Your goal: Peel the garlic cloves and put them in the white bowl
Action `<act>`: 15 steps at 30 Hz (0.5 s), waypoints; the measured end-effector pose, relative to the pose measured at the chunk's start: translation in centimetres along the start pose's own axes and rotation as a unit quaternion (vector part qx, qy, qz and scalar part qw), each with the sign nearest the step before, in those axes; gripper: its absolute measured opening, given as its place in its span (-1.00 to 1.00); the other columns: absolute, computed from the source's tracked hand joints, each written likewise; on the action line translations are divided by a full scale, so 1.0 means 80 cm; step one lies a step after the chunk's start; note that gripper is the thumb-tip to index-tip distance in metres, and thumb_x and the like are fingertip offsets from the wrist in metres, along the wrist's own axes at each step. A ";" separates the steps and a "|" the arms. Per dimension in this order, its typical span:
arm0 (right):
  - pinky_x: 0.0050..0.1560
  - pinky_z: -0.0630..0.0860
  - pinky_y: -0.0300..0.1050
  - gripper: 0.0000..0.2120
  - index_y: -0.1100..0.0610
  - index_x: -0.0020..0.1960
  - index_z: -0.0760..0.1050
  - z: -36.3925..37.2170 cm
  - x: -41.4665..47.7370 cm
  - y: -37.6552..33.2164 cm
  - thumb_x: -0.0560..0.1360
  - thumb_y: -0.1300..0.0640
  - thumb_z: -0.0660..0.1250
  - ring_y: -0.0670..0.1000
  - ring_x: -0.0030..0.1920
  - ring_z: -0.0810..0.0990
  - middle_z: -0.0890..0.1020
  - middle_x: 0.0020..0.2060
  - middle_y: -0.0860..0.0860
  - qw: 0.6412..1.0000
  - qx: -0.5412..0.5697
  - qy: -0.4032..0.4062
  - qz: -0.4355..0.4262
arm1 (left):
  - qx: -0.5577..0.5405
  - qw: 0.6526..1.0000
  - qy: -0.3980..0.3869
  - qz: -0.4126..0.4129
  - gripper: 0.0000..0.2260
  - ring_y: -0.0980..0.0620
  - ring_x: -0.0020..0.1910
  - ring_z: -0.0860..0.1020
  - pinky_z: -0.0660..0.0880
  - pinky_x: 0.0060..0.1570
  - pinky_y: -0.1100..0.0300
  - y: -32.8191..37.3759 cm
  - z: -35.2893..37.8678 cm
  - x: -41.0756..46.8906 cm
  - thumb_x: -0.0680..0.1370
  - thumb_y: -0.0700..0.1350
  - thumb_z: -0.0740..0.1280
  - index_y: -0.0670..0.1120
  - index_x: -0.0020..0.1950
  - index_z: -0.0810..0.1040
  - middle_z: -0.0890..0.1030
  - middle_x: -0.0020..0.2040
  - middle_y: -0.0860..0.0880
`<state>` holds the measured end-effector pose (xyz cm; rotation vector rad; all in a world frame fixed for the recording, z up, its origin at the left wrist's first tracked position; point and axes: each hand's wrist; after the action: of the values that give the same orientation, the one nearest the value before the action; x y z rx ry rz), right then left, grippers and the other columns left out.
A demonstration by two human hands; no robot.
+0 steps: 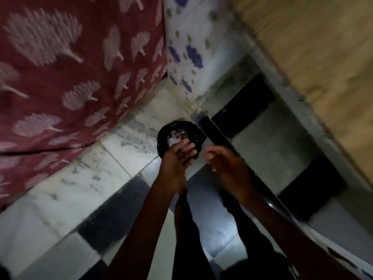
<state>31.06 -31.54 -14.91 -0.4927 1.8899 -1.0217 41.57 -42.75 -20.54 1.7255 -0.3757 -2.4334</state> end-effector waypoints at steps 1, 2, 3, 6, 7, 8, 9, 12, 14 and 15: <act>-0.04 0.50 -0.38 -0.78 -0.11 0.08 0.57 -0.021 -0.019 -0.022 0.58 0.21 0.33 -0.25 -0.06 0.61 0.67 -0.10 -0.25 1.000 -0.006 0.030 0.003 | 0.034 0.999 -0.014 0.011 -0.83 0.14 -0.22 0.63 0.46 -0.15 0.24 0.004 0.021 -0.036 0.63 -0.06 0.21 -0.04 0.06 0.59 0.68 -0.13 0.03; -0.02 0.53 -0.33 -0.78 -0.06 0.08 0.59 -0.046 -0.045 -0.043 0.57 0.24 0.33 -0.21 -0.06 0.63 0.68 -0.09 -0.18 0.998 0.011 0.062 0.005 | 0.064 0.997 -0.029 0.021 -0.83 0.14 -0.22 0.62 0.44 -0.15 0.24 0.008 0.047 -0.074 0.63 -0.07 0.20 -0.03 0.06 0.59 0.68 -0.15 0.05; -0.02 0.55 -0.25 -0.79 -0.02 0.09 0.60 -0.075 -0.074 -0.064 0.57 0.25 0.33 -0.14 -0.07 0.65 0.70 -0.10 -0.11 0.996 0.021 0.089 -0.019 | 0.089 0.995 -0.046 0.029 -0.82 0.13 -0.20 0.61 0.43 -0.15 0.24 0.008 0.075 -0.110 0.64 -0.07 0.19 -0.03 0.08 0.58 0.67 -0.14 0.05; -0.13 0.57 -0.13 -0.86 -0.01 0.08 0.61 -0.161 -0.141 -0.095 0.59 0.15 0.33 -0.05 -0.19 0.66 0.71 -0.19 -0.06 0.985 0.059 0.156 -0.044 | 0.155 0.979 -0.122 0.054 -0.81 0.16 -0.27 0.59 0.42 -0.23 0.29 -0.013 0.160 -0.187 0.66 -0.11 0.15 -0.05 0.09 0.56 0.65 -0.17 0.05; -0.15 0.55 -0.12 -0.87 -0.02 0.07 0.61 -0.192 -0.161 -0.098 0.59 0.15 0.33 -0.05 -0.21 0.65 0.70 -0.21 -0.06 0.979 0.071 0.184 -0.048 | 0.184 0.971 -0.136 0.063 -0.80 0.17 -0.31 0.60 0.43 -0.28 0.31 -0.024 0.192 -0.207 0.66 -0.13 0.14 -0.05 0.07 0.57 0.65 -0.19 0.04; -0.16 0.55 -0.14 -0.87 0.00 0.06 0.61 -0.221 -0.179 -0.098 0.59 0.17 0.33 -0.06 -0.22 0.65 0.70 -0.21 -0.05 0.973 0.084 0.210 -0.052 | 0.215 0.962 -0.155 0.074 -0.79 0.17 -0.32 0.60 0.44 -0.31 0.33 -0.039 0.224 -0.221 0.66 -0.16 0.14 -0.05 0.05 0.57 0.65 -0.19 0.03; -0.16 0.54 -0.17 -0.87 0.02 0.06 0.62 -0.252 -0.198 -0.094 0.59 0.20 0.33 -0.06 -0.21 0.65 0.70 -0.21 -0.04 0.966 0.091 0.234 -0.053 | 0.250 0.949 -0.171 0.088 -0.79 0.17 -0.33 0.60 0.45 -0.33 0.33 -0.055 0.257 -0.237 0.65 -0.18 0.15 -0.05 0.04 0.58 0.65 -0.19 0.02; -0.19 0.51 -0.24 -0.84 0.12 0.05 0.63 -0.334 -0.239 -0.073 0.58 0.29 0.31 -0.07 -0.23 0.62 0.70 -0.21 0.05 0.943 0.128 0.301 -0.055 | 0.322 0.915 -0.219 0.106 -0.81 0.16 -0.38 0.58 0.44 -0.36 0.32 -0.110 0.340 -0.260 0.64 -0.24 0.17 -0.08 0.01 0.57 0.63 -0.23 0.00; -0.23 0.50 -0.21 -0.81 0.13 0.04 0.62 -0.387 -0.263 -0.047 0.56 0.33 0.29 -0.04 -0.25 0.60 0.69 -0.23 0.10 0.926 0.151 0.341 -0.056 | 0.366 0.890 -0.242 0.126 -0.83 0.16 -0.40 0.58 0.43 -0.35 0.29 -0.156 0.393 -0.266 0.63 -0.26 0.20 -0.10 0.00 0.58 0.63 -0.24 -0.01; -0.25 0.50 -0.20 -0.80 0.13 0.04 0.62 -0.412 -0.274 -0.031 0.56 0.34 0.28 -0.03 -0.26 0.60 0.69 -0.23 0.10 0.918 0.164 0.355 -0.056 | 0.386 0.877 -0.247 0.139 -0.83 0.16 -0.41 0.57 0.42 -0.36 0.29 -0.179 0.419 -0.267 0.62 -0.27 0.21 -0.10 -0.01 0.58 0.62 -0.24 -0.03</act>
<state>13.88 -3.21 6.89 -0.0124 2.2491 -1.7255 17.66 -19.42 5.38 1.0314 -1.7163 -2.6263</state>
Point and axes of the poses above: each hand's wrist, its own x-axis towards the middle knuckle, its own z-axis out of the palm, y = z × x
